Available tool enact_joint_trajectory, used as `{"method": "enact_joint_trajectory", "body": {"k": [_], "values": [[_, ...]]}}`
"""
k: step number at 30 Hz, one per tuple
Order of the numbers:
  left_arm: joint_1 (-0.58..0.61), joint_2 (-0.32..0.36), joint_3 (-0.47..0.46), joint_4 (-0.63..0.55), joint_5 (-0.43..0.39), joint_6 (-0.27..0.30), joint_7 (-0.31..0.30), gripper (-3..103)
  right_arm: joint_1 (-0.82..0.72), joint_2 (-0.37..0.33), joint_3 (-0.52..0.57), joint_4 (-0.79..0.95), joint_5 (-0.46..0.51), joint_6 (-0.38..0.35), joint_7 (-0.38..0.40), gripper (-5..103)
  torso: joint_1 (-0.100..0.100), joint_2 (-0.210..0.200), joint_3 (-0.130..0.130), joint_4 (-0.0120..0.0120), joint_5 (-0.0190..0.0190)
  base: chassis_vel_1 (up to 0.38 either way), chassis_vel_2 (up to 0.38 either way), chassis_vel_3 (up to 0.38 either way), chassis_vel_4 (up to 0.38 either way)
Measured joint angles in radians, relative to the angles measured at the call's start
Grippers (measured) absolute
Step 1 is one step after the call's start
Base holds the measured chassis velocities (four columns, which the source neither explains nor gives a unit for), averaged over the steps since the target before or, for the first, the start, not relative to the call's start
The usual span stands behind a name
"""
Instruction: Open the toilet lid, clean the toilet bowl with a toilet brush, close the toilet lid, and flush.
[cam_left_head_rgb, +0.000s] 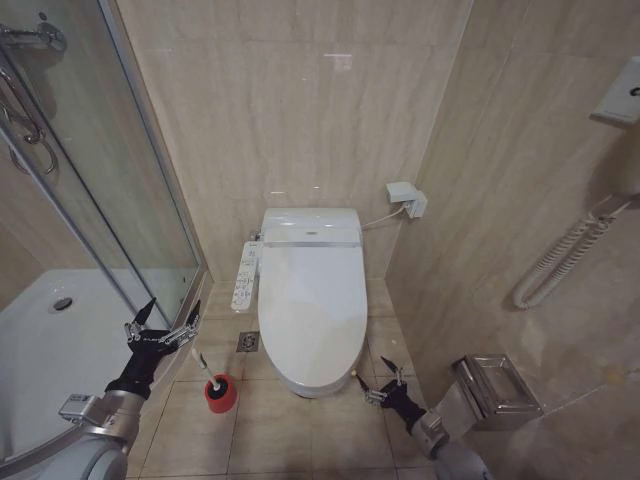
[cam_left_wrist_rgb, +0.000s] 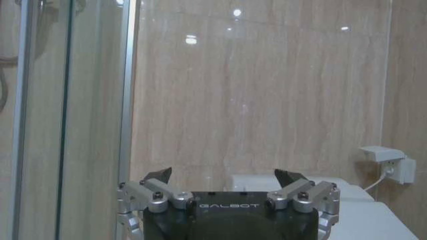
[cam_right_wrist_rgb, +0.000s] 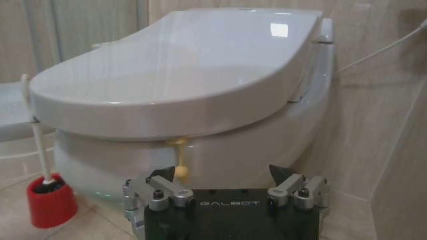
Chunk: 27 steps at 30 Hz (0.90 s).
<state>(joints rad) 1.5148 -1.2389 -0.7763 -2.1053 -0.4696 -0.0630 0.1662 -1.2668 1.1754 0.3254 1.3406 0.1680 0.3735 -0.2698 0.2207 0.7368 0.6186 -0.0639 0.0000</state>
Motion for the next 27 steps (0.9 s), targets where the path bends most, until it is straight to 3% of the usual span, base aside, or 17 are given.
{"method": "enact_joint_trajectory", "body": {"k": [16,27], "values": [[0.0,0.0,0.0,0.0,0.0,0.0,0.0,100,-0.036,-0.016,-0.028,0.062,0.003,0.005,-0.015,91,0.0,0.0,0.0,-0.0002,-0.0001,0.0,0.0,0.0,0.0],[0.0,0.0,0.0,0.0,0.0,0.0,0.0,100,0.008,0.005,-0.059,-0.014,-0.023,0.03,-0.019,91,0.0,0.0,0.0,0.0,-0.0001,0.0,0.0,0.0,0.0]]}}
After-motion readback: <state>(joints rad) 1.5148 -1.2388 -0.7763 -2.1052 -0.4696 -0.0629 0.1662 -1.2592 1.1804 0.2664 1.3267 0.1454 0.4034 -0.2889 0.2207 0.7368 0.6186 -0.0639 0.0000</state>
